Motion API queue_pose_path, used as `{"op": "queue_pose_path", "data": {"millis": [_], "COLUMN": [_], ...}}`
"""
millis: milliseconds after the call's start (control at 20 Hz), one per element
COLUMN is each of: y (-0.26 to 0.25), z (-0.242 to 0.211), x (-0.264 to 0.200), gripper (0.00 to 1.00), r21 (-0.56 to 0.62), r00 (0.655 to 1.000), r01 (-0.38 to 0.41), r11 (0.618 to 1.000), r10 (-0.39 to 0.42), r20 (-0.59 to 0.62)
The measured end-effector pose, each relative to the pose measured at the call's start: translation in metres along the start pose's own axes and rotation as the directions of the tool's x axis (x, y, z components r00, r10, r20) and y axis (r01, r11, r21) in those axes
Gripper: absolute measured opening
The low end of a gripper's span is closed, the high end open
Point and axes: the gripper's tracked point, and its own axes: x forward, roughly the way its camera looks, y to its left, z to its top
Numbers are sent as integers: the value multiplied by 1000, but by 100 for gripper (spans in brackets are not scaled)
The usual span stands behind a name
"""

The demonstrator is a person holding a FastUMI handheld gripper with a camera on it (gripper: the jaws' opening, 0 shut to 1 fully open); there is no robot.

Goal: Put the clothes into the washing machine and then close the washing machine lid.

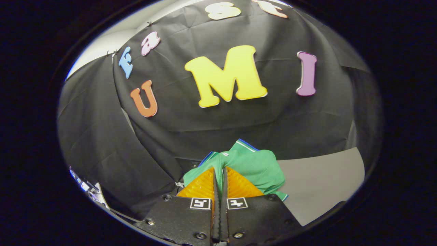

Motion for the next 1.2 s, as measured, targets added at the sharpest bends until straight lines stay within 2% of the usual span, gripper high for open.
{"op": "queue_pose_path", "data": {"millis": [250,550,950,1200], "y": [48,77,66,52], "z": [-17,-37,-103,-155], "x": [32,62,114,151], "gripper": [5,5,4,5], "r21": [-1,-5,30,83], "r00": [998,996,989,971], "r01": [-56,-72,-13,57], "r11": [998,997,999,995], "r10": [56,72,17,-35], "r20": [-29,-51,-146,-238]}}
